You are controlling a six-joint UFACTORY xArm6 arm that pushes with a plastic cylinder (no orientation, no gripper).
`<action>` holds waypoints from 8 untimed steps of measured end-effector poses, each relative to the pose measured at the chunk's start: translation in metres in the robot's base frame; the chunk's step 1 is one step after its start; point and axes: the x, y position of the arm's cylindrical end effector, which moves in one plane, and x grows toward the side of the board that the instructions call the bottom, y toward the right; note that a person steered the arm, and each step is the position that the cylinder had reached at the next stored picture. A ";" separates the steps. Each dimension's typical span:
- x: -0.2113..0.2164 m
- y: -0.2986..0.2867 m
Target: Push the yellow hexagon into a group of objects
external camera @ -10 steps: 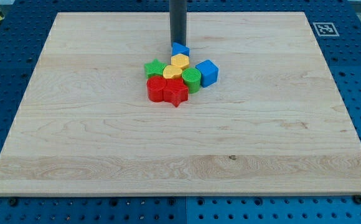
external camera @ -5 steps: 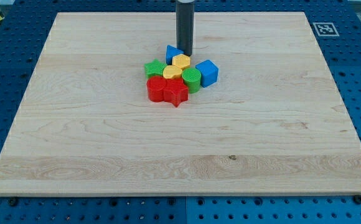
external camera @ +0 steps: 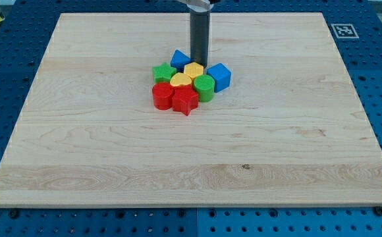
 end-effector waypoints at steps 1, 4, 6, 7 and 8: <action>0.017 0.006; 0.058 0.012; 0.031 0.000; -0.020 -0.002; -0.062 -0.002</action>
